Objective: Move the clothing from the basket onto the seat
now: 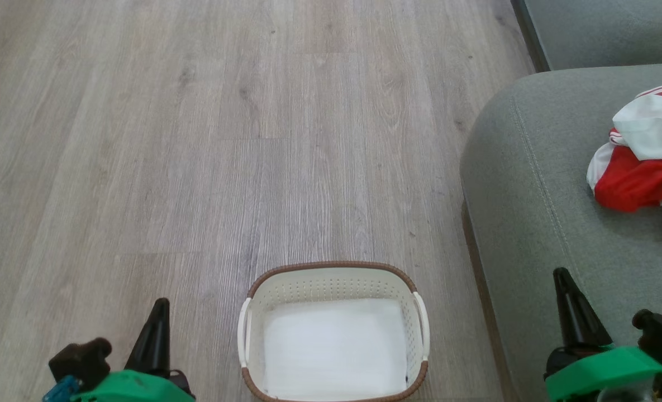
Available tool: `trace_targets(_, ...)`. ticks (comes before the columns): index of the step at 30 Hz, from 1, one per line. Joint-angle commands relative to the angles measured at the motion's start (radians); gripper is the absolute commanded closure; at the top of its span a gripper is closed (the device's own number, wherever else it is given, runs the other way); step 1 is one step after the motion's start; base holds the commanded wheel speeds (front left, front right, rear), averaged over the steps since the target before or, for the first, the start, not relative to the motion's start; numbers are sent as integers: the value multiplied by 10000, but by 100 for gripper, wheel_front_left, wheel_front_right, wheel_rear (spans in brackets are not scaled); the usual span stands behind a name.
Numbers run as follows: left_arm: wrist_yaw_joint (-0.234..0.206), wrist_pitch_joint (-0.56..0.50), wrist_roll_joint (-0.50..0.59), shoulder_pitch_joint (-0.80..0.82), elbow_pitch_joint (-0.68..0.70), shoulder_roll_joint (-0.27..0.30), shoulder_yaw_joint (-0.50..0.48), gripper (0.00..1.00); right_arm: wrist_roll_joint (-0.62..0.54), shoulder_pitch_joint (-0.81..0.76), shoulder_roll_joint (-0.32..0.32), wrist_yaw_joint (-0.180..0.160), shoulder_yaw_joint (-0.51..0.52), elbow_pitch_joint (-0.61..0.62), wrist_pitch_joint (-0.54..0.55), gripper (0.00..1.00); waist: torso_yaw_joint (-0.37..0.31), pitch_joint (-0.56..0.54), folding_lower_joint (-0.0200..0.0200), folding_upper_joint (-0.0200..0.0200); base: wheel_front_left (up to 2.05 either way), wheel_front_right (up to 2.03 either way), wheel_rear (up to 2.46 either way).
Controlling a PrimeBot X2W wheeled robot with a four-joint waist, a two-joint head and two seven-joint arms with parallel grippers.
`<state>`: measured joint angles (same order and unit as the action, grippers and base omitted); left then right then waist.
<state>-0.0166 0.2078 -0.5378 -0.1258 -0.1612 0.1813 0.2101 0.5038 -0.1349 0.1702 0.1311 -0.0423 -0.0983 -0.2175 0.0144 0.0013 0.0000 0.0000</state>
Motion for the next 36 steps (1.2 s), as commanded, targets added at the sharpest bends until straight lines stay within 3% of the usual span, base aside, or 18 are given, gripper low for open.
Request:
trace_targets(1, 81, -51, -285, 534, 259, 10, -289, 100, 310, 431, 61, 0, 84, 255, 101, 100, -2, 0, 0, 0, 0, 0, 0)
trace_targets(36, 519, -992, -3611, 1096, -81, -358, -1152, 100, 3821, 1046, -215, -1, 382, -276, 975, 100, -47, 6, 0, 0, 0, 0, 0)
